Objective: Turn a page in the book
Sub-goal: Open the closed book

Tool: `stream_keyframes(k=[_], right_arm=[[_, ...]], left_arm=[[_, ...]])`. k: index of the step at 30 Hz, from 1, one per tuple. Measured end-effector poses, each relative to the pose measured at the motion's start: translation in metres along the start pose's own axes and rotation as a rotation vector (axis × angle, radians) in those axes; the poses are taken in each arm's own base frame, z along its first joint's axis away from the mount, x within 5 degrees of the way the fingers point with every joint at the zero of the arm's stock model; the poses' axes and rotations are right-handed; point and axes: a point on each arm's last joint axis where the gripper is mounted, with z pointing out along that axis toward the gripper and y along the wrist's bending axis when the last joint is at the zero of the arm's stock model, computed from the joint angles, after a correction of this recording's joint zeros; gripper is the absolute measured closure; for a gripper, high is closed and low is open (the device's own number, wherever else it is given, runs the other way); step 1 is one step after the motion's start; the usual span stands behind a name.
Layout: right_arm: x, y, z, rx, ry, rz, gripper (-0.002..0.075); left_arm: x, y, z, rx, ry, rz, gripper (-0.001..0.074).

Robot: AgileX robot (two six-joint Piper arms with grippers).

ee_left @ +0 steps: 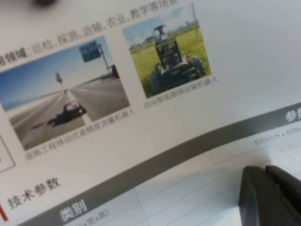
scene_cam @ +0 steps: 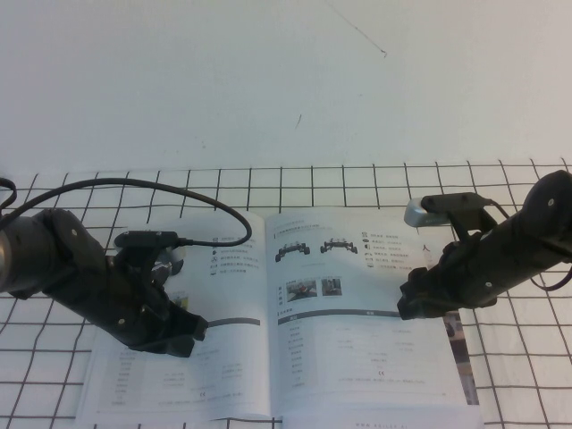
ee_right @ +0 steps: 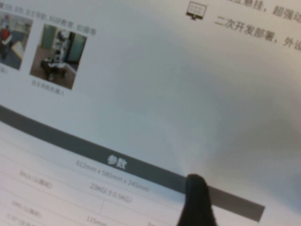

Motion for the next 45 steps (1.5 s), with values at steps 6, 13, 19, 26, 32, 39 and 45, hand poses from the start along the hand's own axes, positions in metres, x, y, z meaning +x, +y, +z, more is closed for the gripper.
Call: stream_keyframes(k=[6,13,19,26,32,39,45], right_arm=[[0.0,0.0,0.0,-0.005,0.002,0.003,0.0253],[0.0,0.001,0.0,-0.007,0.003,0.001,0.0253],[0.0,0.006,0.0,-0.073,0.003,-0.009,0.0253],[-0.003,0.013,-0.001,-0.149,-0.029,-0.005,0.0253],[-0.005,0.017,-0.001,-0.194,-0.054,-0.006,0.0253],[-0.005,0.009,-0.003,-0.082,-0.025,-0.052,0.0253],[-0.008,0.002,-0.013,0.025,-0.001,-0.051,0.0253]], left_arm=[[0.0,0.0,0.0,0.0,0.0,0.002,0.0738],[0.0,0.0,0.0,0.0,0.0,0.002,0.0738],[0.0,0.0,0.0,0.0,0.0,0.002,0.0738],[0.0,0.0,0.0,0.0,0.0,0.002,0.0738],[0.0,0.0,0.0,0.0,0.0,0.004,0.0738],[0.0,0.0,0.0,0.0,0.0,0.004,0.0738],[0.0,0.0,0.0,0.0,0.0,0.004,0.0738]])
